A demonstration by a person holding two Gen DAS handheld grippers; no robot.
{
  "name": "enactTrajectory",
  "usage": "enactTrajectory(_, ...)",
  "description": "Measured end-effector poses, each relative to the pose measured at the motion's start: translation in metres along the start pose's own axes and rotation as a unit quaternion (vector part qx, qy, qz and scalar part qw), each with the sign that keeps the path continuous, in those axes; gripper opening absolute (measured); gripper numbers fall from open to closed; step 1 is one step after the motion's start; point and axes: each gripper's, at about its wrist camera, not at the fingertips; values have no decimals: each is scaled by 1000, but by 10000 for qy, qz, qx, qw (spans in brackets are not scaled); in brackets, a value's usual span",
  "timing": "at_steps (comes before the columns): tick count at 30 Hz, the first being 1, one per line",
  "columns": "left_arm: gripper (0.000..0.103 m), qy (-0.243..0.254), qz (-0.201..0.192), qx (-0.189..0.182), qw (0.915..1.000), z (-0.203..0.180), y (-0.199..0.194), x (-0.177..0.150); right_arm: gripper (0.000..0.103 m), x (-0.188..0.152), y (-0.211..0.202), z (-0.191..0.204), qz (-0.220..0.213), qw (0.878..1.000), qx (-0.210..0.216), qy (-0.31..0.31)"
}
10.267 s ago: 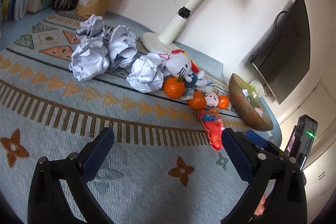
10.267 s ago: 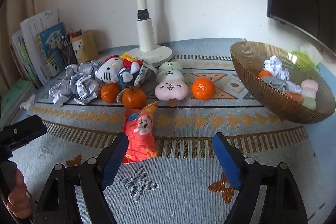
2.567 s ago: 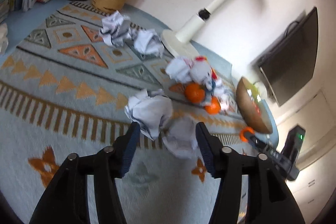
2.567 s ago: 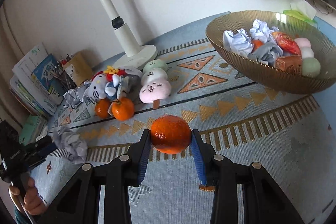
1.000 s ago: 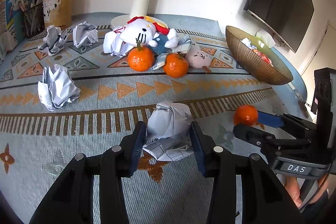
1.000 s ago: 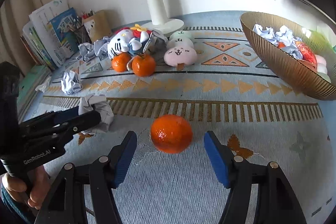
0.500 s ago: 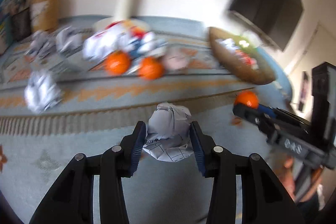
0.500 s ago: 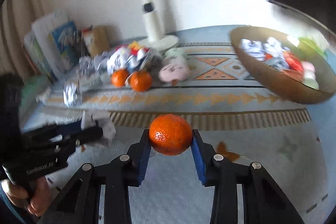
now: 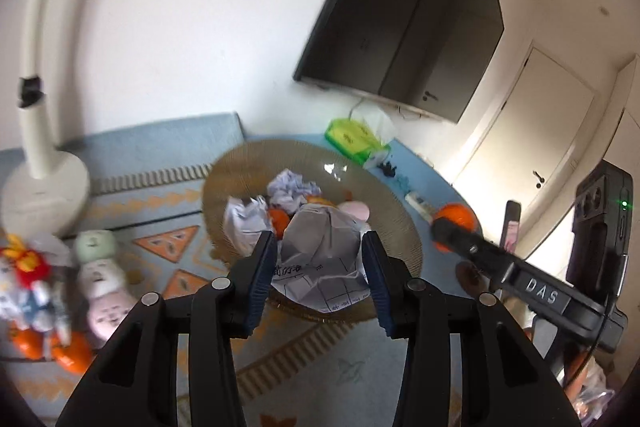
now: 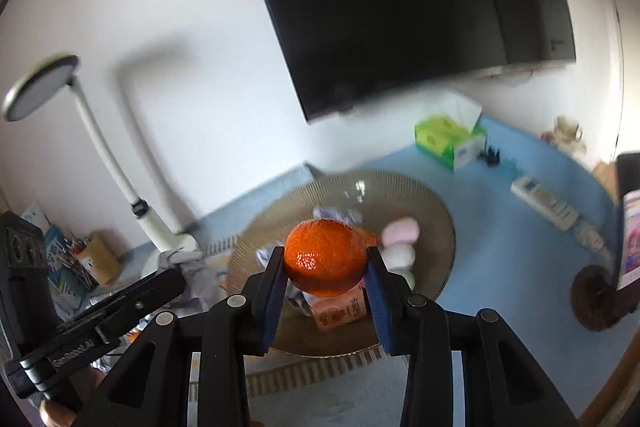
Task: Organize objects
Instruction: 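Lift the orange and paper ball, carry both over the gold bowl and open both grippers, then move both open grippers back toward the items left on the rug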
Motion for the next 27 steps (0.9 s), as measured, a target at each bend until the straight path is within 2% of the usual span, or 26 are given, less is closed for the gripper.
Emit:
enactTrajectory(1,57,-14,26,-51,10000,2,8,-1,40,-1,11,-5,160,9999,33,44)
enactTrajectory(2,80,-54,64,-83,9999,3,15,-2,45,-3,17,-9,244,9997,39,90)
enactTrajectory(3,89,-155,53,-34,9999,6,19,-4,59,-3,23,-13,327,9993,22,159)
enactTrajectory(4,94,-271,7,4,9996,11,19,-6,65,-5,26,-18,355,9990,-6,258)
enactTrajectory(6,94,-388,-132,-124,9991,17,7,-11,65,-7,21,-26,321,9988,63,355)
enactTrajectory(8,94,-432,-198,-85,9988,22,-11,-16,65,-9,11,-26,205,9993,80,309)
enactTrajectory(11,94,-464,-395,-9,9981,30,-52,-23,65,-11,-7,-4,66,9997,241,4)
enactTrajectory(13,95,-528,-532,142,9971,35,-86,-32,65,-17,-22,25,-32,9985,436,-320)
enactTrajectory(16,99,-461,-705,696,9940,39,-136,-57,65,-31,-38,71,-140,9936,776,-811)
enactTrajectory(18,100,-489,-838,1273,9871,49,-164,-82,65,-48,-43,102,-183,9895,969,-1055)
enactTrajectory(20,100,-596,-925,1656,9800,64,-183,-107,65,-70,-38,128,-178,9867,1047,-1231)
enactTrajectory(23,100,-859,-882,2151,9688,98,-196,-141,65,-104,-10,158,151,9833,1179,-1381)
enactTrajectory(24,100,-931,-810,2310,9651,111,-195,-148,65,-114,1,163,233,9829,1134,-1430)
enactTrajectory(27,100,-1053,-677,2645,9562,138,-193,-160,65,-138,27,176,276,9827,628,-1723)
Point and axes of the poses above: each gripper's, at about its wrist camera, not at the fingertips, and y roughly the way its jaws point, z to its left, x to its top, and after that the axes turned 1 degree about z, right-handed
